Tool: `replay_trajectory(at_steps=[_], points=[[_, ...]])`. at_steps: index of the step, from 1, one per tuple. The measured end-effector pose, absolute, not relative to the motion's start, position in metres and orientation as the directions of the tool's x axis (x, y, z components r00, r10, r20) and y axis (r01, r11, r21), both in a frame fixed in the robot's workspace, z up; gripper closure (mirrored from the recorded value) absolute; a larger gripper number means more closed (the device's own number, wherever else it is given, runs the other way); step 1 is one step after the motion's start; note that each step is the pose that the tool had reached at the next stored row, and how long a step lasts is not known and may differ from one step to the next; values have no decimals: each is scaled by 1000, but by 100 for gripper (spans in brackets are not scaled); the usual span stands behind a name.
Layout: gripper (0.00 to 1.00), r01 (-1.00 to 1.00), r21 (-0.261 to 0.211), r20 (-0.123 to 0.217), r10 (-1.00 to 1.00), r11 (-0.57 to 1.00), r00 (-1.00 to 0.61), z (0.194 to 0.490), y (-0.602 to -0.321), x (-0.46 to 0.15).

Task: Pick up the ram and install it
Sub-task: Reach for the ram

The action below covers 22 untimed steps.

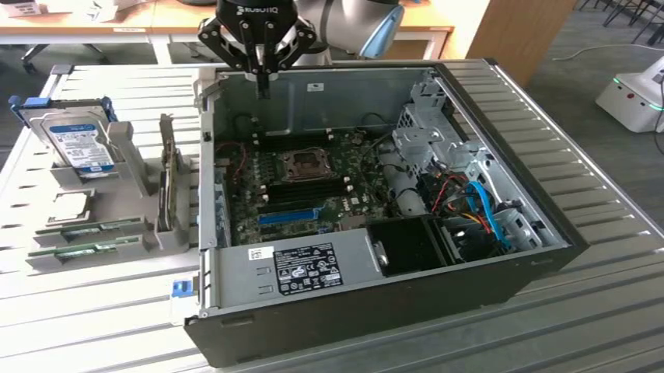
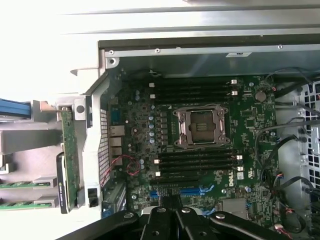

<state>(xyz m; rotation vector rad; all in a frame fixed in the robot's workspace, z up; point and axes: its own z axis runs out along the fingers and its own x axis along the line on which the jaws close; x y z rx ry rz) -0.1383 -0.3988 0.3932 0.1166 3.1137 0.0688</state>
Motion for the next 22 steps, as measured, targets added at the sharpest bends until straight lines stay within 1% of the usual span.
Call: replay_trajectory(at_steps=[22], points=[[89, 74, 45, -23, 75, 996, -997, 393, -399, -149]])
